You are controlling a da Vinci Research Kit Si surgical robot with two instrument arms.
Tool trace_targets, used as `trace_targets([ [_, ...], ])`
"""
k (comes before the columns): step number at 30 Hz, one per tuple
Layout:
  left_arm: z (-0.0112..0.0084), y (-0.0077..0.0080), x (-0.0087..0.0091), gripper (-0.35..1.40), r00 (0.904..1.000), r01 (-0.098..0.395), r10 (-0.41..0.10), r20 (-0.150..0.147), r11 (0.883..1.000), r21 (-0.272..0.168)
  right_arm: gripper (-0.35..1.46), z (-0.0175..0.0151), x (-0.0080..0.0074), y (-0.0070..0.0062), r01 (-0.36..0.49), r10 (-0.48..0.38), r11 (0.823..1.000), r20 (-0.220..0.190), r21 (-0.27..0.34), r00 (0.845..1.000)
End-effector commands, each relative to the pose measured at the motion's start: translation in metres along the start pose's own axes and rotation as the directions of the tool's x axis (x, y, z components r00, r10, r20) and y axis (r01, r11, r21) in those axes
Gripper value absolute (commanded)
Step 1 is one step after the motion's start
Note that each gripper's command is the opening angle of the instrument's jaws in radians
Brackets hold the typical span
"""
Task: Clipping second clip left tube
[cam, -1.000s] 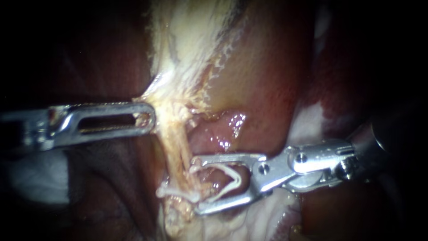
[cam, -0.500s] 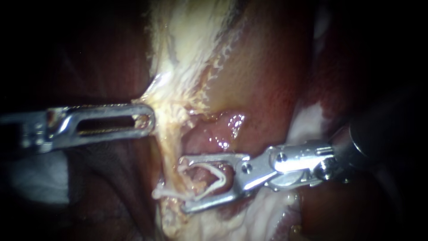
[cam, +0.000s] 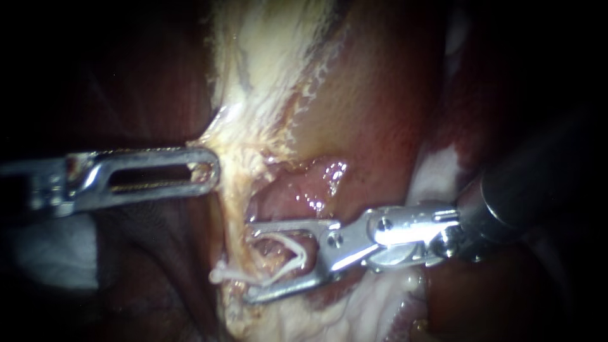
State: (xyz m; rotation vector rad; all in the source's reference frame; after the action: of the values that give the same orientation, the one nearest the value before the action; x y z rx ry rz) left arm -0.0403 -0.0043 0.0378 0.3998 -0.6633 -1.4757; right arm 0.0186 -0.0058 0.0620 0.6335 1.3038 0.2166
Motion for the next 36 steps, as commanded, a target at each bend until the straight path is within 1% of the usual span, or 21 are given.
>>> trace_targets([
  [1, 0.0001, 0.0001, 0.0000, -0.35, 1.0000, -0.001, 0.001, -0.001, 1.000, 0.002, 0.60, -0.0001, 0.0003, -0.0002, 0.002, -0.002, 1.000, -0.001, 0.003, 1.000],
  [5, 0.0001, 0.0007, -0.0002, -0.35, 1.0000, -0.002, 0.002, 0.002, 1.000, -0.001, 0.60, -0.0009, 0.0009, -0.0009, 0.001, -0.001, 1.000, -0.003, 0.014, 1.000],
  [7, 0.0002, 0.0008, -0.0002, -0.35, 1.0000, -0.002, 0.002, 0.003, 1.000, -0.003, 0.60, -0.0017, 0.0013, -0.0011, -0.001, 0.001, 1.000, -0.002, 0.008, 1.000],
  [13, 0.0002, 0.0009, -0.0002, -0.35, 1.0000, -0.003, 0.003, 0.005, 1.000, -0.005, 0.60, -0.0041, 0.0023, -0.0011, -0.011, 0.010, 1.000, -0.002, -0.003, 1.000],
  [20, 0.0002, 0.0011, -0.0002, -0.35, 1.0000, -0.003, 0.003, 0.007, 1.000, -0.007, 0.60, -0.0035, 0.0033, -0.0020, -0.009, 0.009, 1.000, 0.000, 0.002, 1.000],
  [22, 0.0002, 0.0011, -0.0002, -0.35, 1.0000, -0.003, 0.003, 0.007, 1.000, -0.007, 0.60, -0.0034, 0.0035, -0.0020, -0.009, 0.009, 1.000, 0.000, 0.001, 1.000],
  [25, 0.0002, 0.0010, -0.0002, -0.35, 1.0000, -0.002, 0.003, 0.007, 1.000, -0.008, 0.60, -0.0030, 0.0033, -0.0018, -0.009, 0.009, 1.000, 0.000, -0.001, 1.000],
  [28, 0.0002, 0.0010, -0.0002, -0.35, 1.0000, -0.002, 0.002, 0.007, 1.000, -0.008, 0.60, -0.0024, 0.0027, -0.0016, -0.007, 0.007, 1.000, 0.001, -0.005, 1.000],
  [32, 0.0001, 0.0009, -0.0002, -0.35, 1.0000, -0.002, 0.002, 0.008, 1.000, -0.008, 0.60, -0.0012, 0.0016, -0.0011, -0.002, 0.002, 1.000, 0.003, -0.008, 1.000],
  [36, -0.0001, 0.0006, 0.0000, -0.35, 1.0000, -0.001, 0.001, 0.008, 1.000, -0.009, 0.60, 0.0002, 0.0001, -0.0003, 0.004, -0.004, 1.000, 0.001, -0.007, 1.000],
])
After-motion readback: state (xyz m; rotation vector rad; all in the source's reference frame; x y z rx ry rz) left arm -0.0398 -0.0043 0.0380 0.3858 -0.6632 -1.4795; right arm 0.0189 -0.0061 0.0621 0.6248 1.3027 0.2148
